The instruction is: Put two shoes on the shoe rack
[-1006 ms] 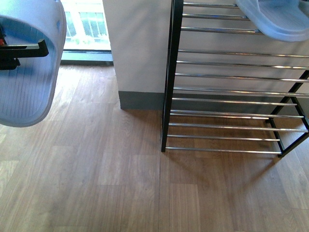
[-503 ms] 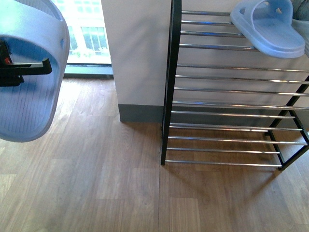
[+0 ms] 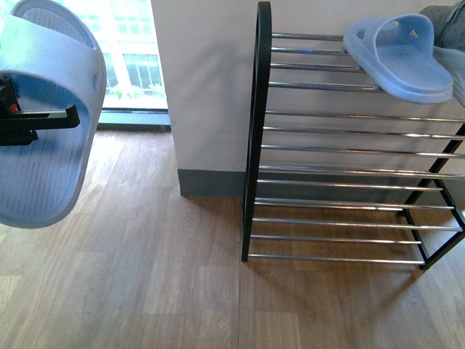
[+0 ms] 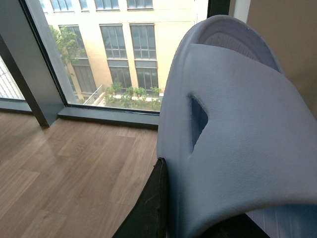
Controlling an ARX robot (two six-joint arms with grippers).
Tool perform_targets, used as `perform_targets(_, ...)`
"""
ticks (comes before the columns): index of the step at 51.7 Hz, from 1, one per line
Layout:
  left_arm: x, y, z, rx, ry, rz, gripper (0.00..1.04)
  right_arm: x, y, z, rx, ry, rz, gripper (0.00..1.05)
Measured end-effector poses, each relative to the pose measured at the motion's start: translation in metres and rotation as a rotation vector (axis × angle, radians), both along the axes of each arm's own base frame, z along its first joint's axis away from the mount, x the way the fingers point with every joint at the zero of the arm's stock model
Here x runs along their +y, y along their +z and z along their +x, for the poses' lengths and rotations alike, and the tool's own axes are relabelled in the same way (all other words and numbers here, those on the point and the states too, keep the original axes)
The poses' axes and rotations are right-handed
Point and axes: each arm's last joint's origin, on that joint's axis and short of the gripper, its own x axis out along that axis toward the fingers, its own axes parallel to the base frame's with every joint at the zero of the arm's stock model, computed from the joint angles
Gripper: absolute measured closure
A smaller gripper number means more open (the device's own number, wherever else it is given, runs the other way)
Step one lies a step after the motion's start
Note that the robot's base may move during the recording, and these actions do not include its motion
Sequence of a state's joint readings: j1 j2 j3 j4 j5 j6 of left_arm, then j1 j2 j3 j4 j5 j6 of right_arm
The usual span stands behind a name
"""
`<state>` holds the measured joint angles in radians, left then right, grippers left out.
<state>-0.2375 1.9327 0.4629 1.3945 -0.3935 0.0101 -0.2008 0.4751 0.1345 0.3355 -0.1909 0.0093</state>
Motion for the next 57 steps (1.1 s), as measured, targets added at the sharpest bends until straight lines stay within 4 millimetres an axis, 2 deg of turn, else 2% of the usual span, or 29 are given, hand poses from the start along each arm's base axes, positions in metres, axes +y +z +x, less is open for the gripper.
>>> perform_targets(3,0.0,0.0,0.0,0.0,0.0,0.0,0.99,0.003,-0.005,-0.003,0.001,0.002,-0.008,1.03)
perform_targets(19,0.0,0.0,0.0,0.0,0.0,0.0,0.99,0.02,-0.017,-0.013,-0.003,0.013,-0.007,1.03)
perform_targets(34,0.0,0.0,0.0,0.0,0.0,0.0,0.99,0.021,-0.026,-0.019,-0.014,0.006,-0.008,1.03)
perform_targets(57,0.0,0.0,0.0,0.0,-0.001,0.0,0.99,0.021,-0.028,-0.034,-0.02,0.006,-0.008,1.03)
